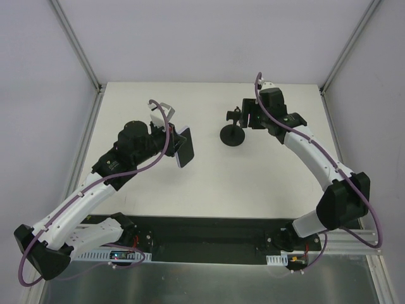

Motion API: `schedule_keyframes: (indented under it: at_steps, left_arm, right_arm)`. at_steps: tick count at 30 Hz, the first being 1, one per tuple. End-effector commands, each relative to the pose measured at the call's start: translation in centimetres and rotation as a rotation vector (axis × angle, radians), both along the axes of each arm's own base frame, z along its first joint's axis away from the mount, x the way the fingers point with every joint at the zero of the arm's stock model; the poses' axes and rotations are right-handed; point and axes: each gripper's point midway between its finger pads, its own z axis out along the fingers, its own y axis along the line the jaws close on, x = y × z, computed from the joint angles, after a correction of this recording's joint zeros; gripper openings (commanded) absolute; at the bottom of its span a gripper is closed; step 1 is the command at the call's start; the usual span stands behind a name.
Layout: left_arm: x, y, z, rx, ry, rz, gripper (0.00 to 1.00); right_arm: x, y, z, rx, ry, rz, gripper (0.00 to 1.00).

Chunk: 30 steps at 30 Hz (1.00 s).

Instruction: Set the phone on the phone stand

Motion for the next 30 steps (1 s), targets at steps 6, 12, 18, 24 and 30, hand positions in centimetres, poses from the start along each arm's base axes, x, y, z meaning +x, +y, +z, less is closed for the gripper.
schedule_keyframes:
  at_steps: [6,12,18,24,30]
  left_arm:
    - [0.4,-1.0,2.3,-0.08,-0.045,-0.016,0.0]
    - [0.5,-1.0,2.1,-0.088,-0.028,-0.014,0.0]
    - [0.5,-1.1,1.8,-0.089,-0.017,-0.02,0.0]
    - [0.3,-1.4,1.9,-0.093,-0.017,-0.043,0.0]
    - [0.4,-1.3,1.7,-0.079,-0.036,-0.048,0.0]
  right_arm:
    - [2.9,1.2,1.4,-0.09,-0.018,-0.055,0.54]
    - [3.2,1.3,0.8,-0.143,-0.002,-0.077,0.37]
    - [3.2,1.6,-0.1,-0.172,0.016,-0.076,0.28]
    - [3.7,1.7,-0.4,-0.209,-0.003,-0.031,0.15]
    - [2.2,3.2,-0.3,-0.222,-0.021,0.094,0.01]
